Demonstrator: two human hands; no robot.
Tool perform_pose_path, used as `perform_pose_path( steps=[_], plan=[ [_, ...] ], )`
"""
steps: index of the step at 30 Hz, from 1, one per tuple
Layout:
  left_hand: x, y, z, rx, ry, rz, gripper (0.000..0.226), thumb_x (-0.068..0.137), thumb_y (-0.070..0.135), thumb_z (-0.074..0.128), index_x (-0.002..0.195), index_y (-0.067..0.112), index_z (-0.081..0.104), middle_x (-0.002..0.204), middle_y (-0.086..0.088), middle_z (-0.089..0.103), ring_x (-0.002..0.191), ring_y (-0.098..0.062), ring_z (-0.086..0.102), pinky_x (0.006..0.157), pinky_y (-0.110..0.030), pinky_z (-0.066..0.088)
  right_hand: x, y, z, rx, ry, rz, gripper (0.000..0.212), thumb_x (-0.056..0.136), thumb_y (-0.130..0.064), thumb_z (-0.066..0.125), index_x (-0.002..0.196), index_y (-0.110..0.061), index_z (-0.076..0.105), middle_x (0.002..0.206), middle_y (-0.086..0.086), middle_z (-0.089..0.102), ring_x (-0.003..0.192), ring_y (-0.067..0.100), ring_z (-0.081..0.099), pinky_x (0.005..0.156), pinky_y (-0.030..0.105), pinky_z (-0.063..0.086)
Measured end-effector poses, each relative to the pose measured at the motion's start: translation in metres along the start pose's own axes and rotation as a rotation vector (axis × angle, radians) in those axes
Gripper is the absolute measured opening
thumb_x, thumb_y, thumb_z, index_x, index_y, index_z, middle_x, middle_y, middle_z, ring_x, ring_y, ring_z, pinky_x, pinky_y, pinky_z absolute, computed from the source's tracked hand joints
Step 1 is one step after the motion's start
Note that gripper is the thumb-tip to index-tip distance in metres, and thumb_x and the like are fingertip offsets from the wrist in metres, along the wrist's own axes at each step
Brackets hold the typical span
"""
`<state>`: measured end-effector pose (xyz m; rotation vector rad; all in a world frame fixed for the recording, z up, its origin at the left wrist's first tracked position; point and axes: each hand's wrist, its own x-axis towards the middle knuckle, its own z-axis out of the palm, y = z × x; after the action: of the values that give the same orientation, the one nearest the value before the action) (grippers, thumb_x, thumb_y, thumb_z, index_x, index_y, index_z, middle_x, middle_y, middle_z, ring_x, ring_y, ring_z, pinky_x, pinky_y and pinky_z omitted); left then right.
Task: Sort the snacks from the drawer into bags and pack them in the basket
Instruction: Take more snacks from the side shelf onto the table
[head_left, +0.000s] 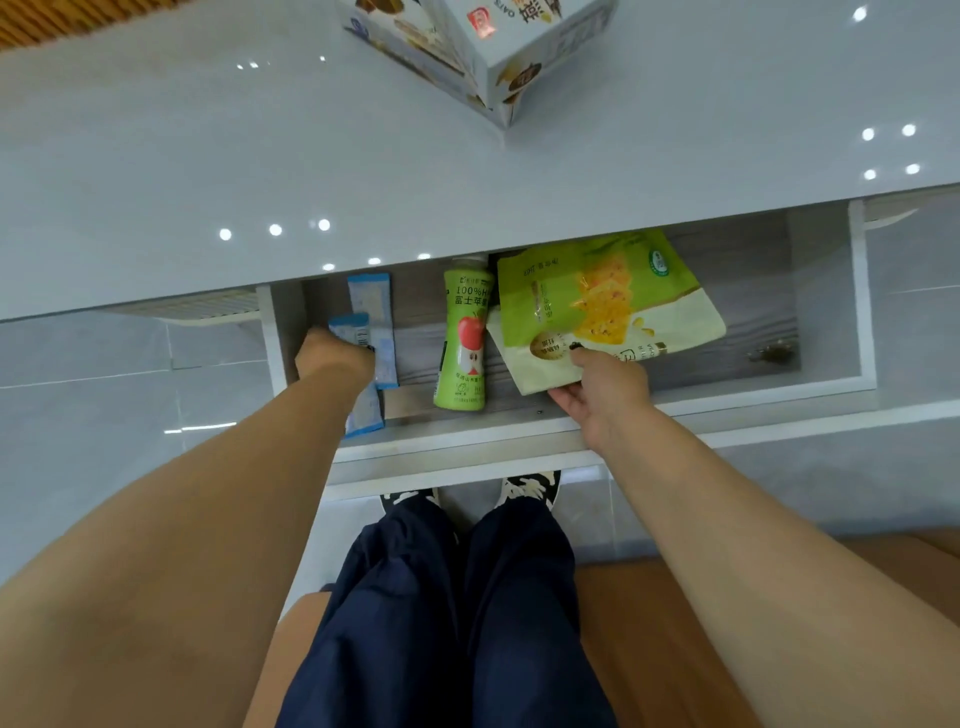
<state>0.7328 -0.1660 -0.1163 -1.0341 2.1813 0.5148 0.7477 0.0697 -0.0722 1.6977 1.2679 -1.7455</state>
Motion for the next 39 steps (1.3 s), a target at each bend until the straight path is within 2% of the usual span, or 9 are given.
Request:
perform_pose_path(
  steps=[3, 6, 11, 13, 17, 22, 26, 35, 39],
  plan=[
    [-0.002, -0.001, -0.005, -0.183, -0.017, -0.048, 0.044, 0.092, 0.017, 0.065, 0.132, 0.005, 0.049, 0.133, -0.016, 0.056, 0.122, -0.035, 0.054, 0.101, -0.039, 0.046, -0.012, 0.001, 0.003, 0.043, -0.017, -0.078, 0.025, 0.093, -0.004, 0.055, 0.118, -0.010, 0.055, 0.113, 0.012, 0.064, 0.083, 0.024, 0.065, 0.044, 0.026, 0.053],
    [-0.010, 0.000, -0.010, -0.434, -0.037, -0.098, 0.044, 0.087, 0.010, 0.070, 0.127, 0.005, 0.052, 0.125, -0.011, 0.060, 0.116, -0.031, 0.057, 0.098, -0.039, 0.049, -0.028, 0.003, 0.000, 0.024, -0.051, -0.152, 0.023, 0.094, -0.002, 0.051, 0.115, -0.012, 0.055, 0.102, 0.010, 0.065, 0.069, 0.021, 0.065, 0.044, 0.023, 0.052],
    [-0.058, -0.003, -0.031, -0.744, -0.171, -0.158, 0.023, 0.085, 0.002, 0.070, 0.106, 0.005, 0.060, 0.114, -0.016, 0.066, 0.100, -0.032, 0.066, 0.093, -0.048, 0.054, -0.068, 0.003, -0.012, -0.033, -0.100, -0.174, 0.024, 0.094, 0.000, 0.049, 0.113, -0.013, 0.056, 0.104, 0.011, 0.065, 0.069, 0.021, 0.066, 0.045, 0.023, 0.051],
    [-0.089, -0.004, -0.045, -0.737, -0.269, -0.135, 0.015, 0.087, -0.002, 0.065, 0.096, 0.009, 0.062, 0.108, -0.015, 0.067, 0.094, -0.031, 0.066, 0.089, -0.048, 0.055, -0.087, -0.002, -0.018, -0.056, -0.112, -0.168, 0.022, 0.094, 0.000, 0.048, 0.108, -0.015, 0.055, 0.108, 0.012, 0.064, 0.071, 0.022, 0.066, 0.044, 0.023, 0.051],
    [-0.146, -0.002, -0.075, -0.684, -0.404, -0.001, 0.022, 0.088, -0.005, 0.061, 0.100, 0.013, 0.065, 0.109, -0.014, 0.070, 0.094, -0.029, 0.067, 0.084, -0.040, 0.055, -0.125, -0.020, -0.029, -0.074, -0.122, -0.142, 0.018, 0.095, 0.000, 0.049, 0.096, -0.018, 0.053, 0.110, 0.016, 0.063, 0.067, 0.022, 0.065, 0.043, 0.024, 0.052],
    [-0.190, 0.021, -0.113, -0.744, -0.413, 0.094, 0.028, 0.090, -0.004, 0.057, 0.111, 0.013, 0.065, 0.108, -0.009, 0.072, 0.097, -0.027, 0.069, 0.083, -0.042, 0.056, -0.162, -0.048, -0.042, -0.097, -0.131, -0.122, 0.016, 0.094, 0.000, 0.050, 0.094, -0.015, 0.053, 0.107, 0.017, 0.063, 0.067, 0.023, 0.065, 0.042, 0.024, 0.050],
    [-0.208, 0.056, -0.141, -0.848, -0.386, 0.164, 0.029, 0.089, -0.006, 0.056, 0.109, 0.012, 0.067, 0.097, -0.004, 0.075, 0.080, -0.017, 0.071, 0.066, -0.030, 0.055, -0.188, -0.073, -0.051, -0.138, -0.150, -0.162, 0.018, 0.093, 0.003, 0.048, 0.094, -0.014, 0.055, 0.100, 0.013, 0.064, 0.070, 0.024, 0.064, 0.041, 0.023, 0.048],
    [-0.178, 0.159, -0.164, -0.971, -0.287, 0.280, 0.020, 0.089, 0.002, 0.061, 0.102, 0.015, 0.068, 0.099, -0.005, 0.074, 0.086, -0.021, 0.070, 0.078, -0.036, 0.057, -0.212, -0.149, -0.023, -0.192, -0.222, -0.216, 0.021, 0.092, 0.005, 0.044, 0.099, -0.009, 0.058, 0.088, 0.011, 0.068, 0.058, 0.018, 0.067, 0.039, 0.023, 0.048],
    [-0.158, 0.189, -0.175, -1.030, -0.283, 0.310, 0.018, 0.091, 0.006, 0.061, 0.106, 0.014, 0.068, 0.106, -0.008, 0.073, 0.096, -0.025, 0.071, 0.084, -0.040, 0.057, -0.221, -0.183, -0.008, -0.479, -0.188, -0.459, 0.026, 0.088, -0.002, 0.049, 0.094, -0.023, 0.062, 0.089, -0.001, 0.071, 0.078, 0.020, 0.070, 0.057, 0.042, 0.059]
  ],
)
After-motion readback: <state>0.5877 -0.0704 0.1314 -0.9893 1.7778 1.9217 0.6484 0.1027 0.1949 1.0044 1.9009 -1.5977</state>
